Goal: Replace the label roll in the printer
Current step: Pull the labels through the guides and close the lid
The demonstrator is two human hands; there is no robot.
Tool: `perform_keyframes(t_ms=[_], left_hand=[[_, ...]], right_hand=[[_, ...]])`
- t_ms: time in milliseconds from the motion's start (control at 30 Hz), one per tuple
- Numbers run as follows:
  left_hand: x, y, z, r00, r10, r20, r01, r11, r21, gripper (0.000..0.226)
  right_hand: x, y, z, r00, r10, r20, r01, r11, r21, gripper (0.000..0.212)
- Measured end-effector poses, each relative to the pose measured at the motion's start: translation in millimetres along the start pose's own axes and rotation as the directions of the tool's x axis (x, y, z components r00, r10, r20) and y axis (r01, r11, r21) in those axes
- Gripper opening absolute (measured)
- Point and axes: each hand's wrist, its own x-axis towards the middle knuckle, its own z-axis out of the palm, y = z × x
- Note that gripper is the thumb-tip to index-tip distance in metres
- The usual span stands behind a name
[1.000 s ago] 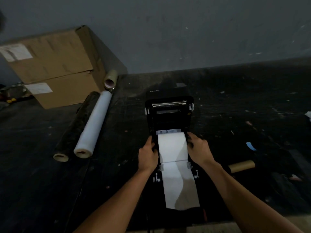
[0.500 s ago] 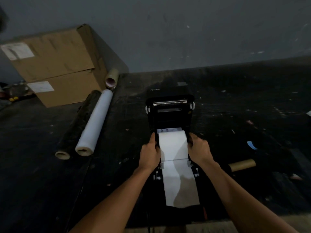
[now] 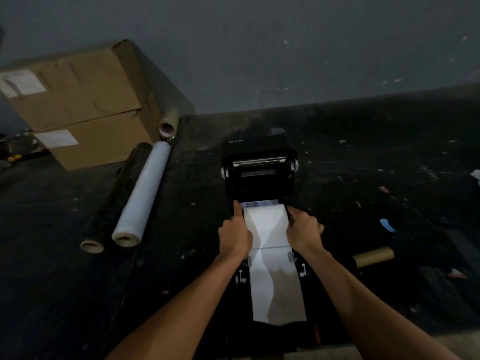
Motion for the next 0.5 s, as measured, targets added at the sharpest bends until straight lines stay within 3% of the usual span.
perform_keyframes(t_ms=[100, 200, 333, 500], left_hand=[[0.6, -4.4, -2.0, 1.0, 0.015, 0.021, -0.017, 0.998, 0.058, 0.069], [-1.5, -19.5, -2.5, 0.992, 0.124, 0.026, -0.126, 0.987, 0.098, 0.066], [3.6, -37.3, -5.2, 0.973, 0.224, 0.057, -0.218, 0.971, -0.097, 0.069], [0.0, -27.4, -14.6, 0.983, 0.178, 0.047, -0.153, 0.932, -0.328, 0.067]], right_hand=[[1.2, -0.9, -1.0, 1.0, 0.005, 0.012, -0.004, 1.0, -0.024, 0.043], [-1.0, 4.3, -3.9, 0.999, 0.018, 0.048, -0.015, 0.998, -0.053, 0.036], [0.1, 5.4, -7.6, 0.997, 0.021, 0.073, -0.022, 1.0, 0.021, 0.04], [-1.5, 8.2, -12.6, 0.993, 0.024, 0.118, -0.029, 0.999, 0.04, 0.044]])
